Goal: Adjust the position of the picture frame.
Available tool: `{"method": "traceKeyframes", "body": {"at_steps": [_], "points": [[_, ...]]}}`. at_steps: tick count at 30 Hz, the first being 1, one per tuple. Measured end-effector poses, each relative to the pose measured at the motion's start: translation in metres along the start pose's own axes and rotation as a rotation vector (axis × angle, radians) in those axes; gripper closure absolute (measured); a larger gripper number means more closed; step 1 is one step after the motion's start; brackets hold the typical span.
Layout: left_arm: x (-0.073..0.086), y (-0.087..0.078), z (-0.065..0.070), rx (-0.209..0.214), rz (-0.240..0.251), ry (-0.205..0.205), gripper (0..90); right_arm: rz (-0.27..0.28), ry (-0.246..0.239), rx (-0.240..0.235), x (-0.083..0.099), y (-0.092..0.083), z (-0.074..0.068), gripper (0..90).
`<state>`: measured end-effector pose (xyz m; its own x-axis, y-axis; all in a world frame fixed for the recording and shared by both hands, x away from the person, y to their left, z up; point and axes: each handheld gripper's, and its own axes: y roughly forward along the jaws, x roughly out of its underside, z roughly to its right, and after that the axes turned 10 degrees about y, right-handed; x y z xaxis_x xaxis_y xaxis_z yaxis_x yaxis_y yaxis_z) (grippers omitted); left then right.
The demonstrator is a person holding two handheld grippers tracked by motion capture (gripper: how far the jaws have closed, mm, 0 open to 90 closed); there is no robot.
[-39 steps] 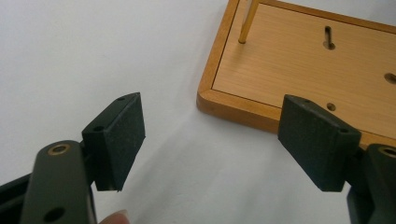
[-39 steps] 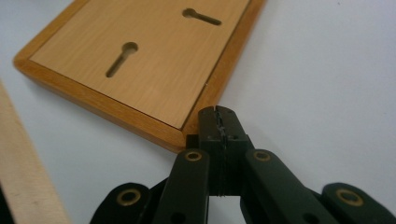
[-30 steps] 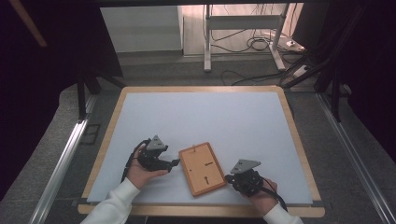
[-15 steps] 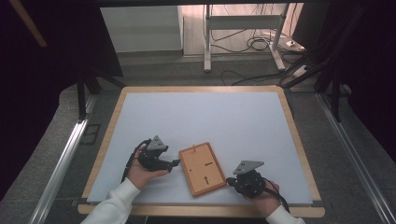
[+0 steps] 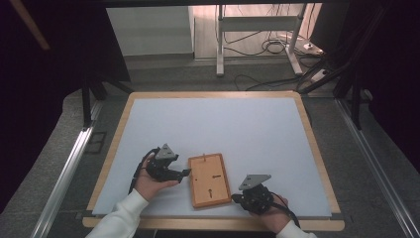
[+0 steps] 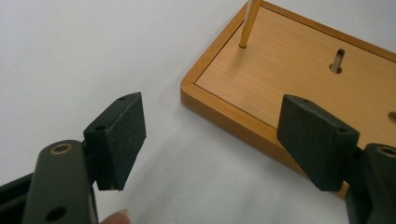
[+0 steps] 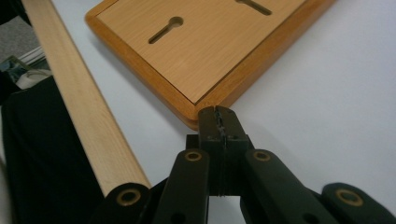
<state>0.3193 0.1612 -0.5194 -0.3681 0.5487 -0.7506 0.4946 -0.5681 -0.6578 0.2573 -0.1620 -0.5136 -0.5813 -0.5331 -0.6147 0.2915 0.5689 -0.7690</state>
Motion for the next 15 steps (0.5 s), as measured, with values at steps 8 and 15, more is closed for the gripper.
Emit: {"method": "traceKeyframes", "body": {"at_steps": [8, 15], "points": [[0.0, 0.0, -0.001, 0.001, -0.004, 0.002, 23.9, 0.005, -0.018, -0.042, -0.003, 0.008, -0.01, 90.0], [0.0, -0.001, -0.001, 0.0, -0.002, 0.003, 23.9, 0.028, -0.039, -0.054, -0.008, 0.011, -0.016, 90.0]]}}
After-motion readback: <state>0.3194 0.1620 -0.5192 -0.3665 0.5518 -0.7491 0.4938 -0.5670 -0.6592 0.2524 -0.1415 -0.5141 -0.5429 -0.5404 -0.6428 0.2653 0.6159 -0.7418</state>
